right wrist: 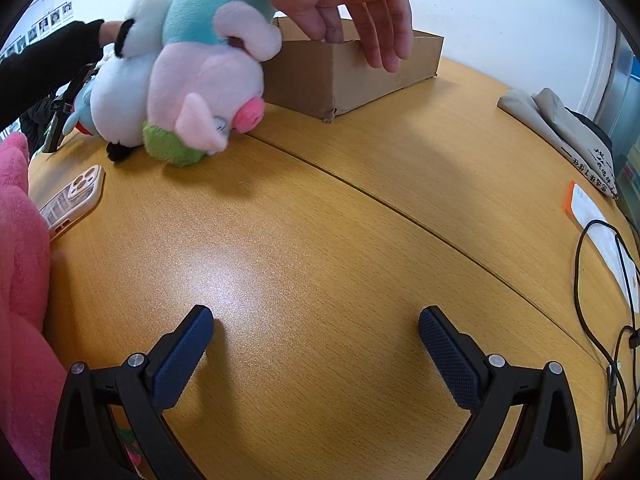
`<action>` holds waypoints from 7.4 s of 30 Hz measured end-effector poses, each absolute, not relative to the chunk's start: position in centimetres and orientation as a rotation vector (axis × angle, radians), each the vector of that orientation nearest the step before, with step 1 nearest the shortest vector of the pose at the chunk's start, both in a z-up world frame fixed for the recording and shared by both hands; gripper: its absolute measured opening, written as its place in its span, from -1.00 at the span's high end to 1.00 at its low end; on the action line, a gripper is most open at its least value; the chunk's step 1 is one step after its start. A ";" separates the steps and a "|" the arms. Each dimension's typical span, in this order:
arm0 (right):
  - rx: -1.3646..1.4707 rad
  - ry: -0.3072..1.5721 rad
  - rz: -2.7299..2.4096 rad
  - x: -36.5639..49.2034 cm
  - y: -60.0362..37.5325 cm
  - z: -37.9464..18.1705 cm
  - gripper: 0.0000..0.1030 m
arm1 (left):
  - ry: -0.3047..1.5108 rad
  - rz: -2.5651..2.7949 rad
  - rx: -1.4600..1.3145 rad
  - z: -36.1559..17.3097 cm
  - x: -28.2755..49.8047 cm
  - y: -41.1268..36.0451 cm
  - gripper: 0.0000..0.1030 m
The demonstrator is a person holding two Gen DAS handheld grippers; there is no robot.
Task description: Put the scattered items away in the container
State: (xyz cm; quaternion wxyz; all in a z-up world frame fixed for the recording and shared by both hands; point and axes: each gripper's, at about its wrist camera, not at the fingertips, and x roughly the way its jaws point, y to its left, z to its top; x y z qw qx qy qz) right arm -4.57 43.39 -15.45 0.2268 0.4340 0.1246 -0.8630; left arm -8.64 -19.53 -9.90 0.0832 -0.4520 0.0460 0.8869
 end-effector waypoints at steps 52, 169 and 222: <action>1.204 0.331 -2.395 -4.7 43.4 -15.5 -1.00 | 0.131 2.652 -1.352 -9.7 -8.9 -18.9 -1.00; 1.038 -0.521 -2.852 11.5 28.9 -8.2 -0.49 | -0.334 2.267 -1.158 -3.2 6.3 2.2 -0.18; 0.433 -0.196 -2.986 -27.2 29.8 18.2 -0.45 | -0.166 2.416 -0.685 15.3 -34.6 5.4 -0.15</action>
